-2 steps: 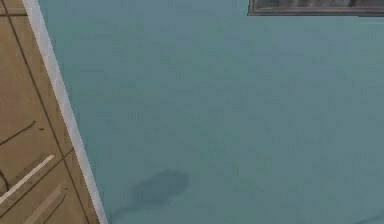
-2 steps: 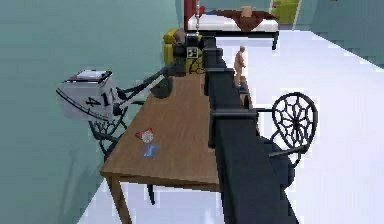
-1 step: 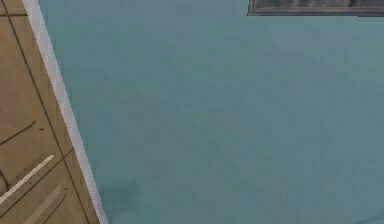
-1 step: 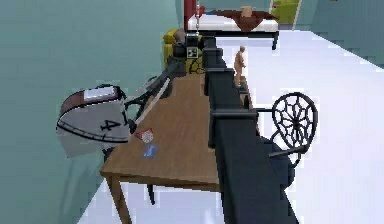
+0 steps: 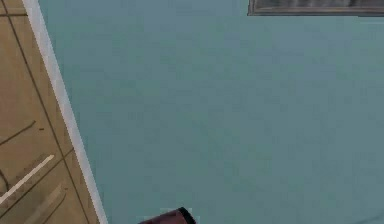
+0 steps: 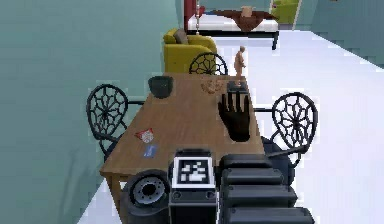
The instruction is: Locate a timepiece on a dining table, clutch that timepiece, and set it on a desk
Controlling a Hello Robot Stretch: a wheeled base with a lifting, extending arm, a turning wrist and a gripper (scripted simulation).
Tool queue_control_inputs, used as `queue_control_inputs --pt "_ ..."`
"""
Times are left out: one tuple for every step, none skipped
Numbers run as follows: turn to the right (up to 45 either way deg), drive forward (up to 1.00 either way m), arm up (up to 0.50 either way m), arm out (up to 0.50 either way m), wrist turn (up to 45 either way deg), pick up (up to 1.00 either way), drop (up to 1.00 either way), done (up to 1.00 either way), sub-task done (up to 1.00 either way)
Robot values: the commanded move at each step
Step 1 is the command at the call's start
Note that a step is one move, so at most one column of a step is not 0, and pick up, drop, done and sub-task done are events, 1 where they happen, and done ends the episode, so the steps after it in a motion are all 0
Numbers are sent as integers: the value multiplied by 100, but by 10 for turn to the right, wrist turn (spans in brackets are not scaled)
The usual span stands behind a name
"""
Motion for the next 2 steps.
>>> queue_control_inputs --pt "-450 0 0 0 0 0 0 0 0" --pt "-450 0 0 0 0 0 0 0 0"
